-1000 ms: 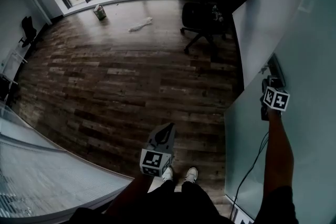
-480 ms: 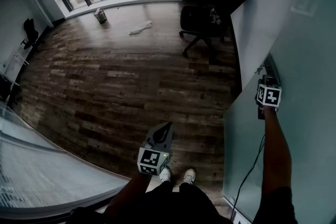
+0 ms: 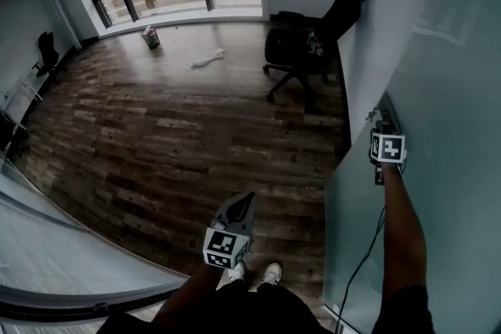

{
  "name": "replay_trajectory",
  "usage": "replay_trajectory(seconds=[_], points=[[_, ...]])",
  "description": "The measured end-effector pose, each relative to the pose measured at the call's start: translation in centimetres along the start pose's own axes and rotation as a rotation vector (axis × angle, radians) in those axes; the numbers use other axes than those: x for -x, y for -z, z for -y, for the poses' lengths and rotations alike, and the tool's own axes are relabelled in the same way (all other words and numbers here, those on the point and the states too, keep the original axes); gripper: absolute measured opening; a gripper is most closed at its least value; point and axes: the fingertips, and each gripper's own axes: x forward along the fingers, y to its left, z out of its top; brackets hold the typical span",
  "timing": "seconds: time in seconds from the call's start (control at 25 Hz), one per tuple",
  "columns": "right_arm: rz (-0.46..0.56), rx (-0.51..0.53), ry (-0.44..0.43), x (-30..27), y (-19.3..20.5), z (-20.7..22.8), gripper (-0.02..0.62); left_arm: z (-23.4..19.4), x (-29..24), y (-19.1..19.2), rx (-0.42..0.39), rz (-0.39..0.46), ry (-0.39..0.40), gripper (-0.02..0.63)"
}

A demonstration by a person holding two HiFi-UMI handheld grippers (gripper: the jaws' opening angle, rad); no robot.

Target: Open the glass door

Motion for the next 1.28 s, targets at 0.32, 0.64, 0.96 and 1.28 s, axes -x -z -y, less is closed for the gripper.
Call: replay_trajectory(seconds=[0.32, 0.64, 0.96, 1.28], points=[[0.27, 0.012, 0.042, 7.8, -2.9, -0.8, 0.146, 0.6, 2.9, 0.5, 0.009, 0.001, -0.042, -0.002], [0.403, -0.06, 0.013, 16.5, 0.7, -6.0, 0.113, 1.8, 6.7, 1.5, 0.02, 0.004, -0.022, -0.002], [0.461, -0.055, 0.002, 28.8, 8.8, -15.6, 0.017, 2.9, 14.3, 2.1, 0.025, 0.036, 0.037, -0.002], [0.535, -0.067, -0.067, 42.4, 16.6, -26.1, 0.015, 4.8, 25.5, 4.4, 0.031, 0.037, 0.075, -0.002]])
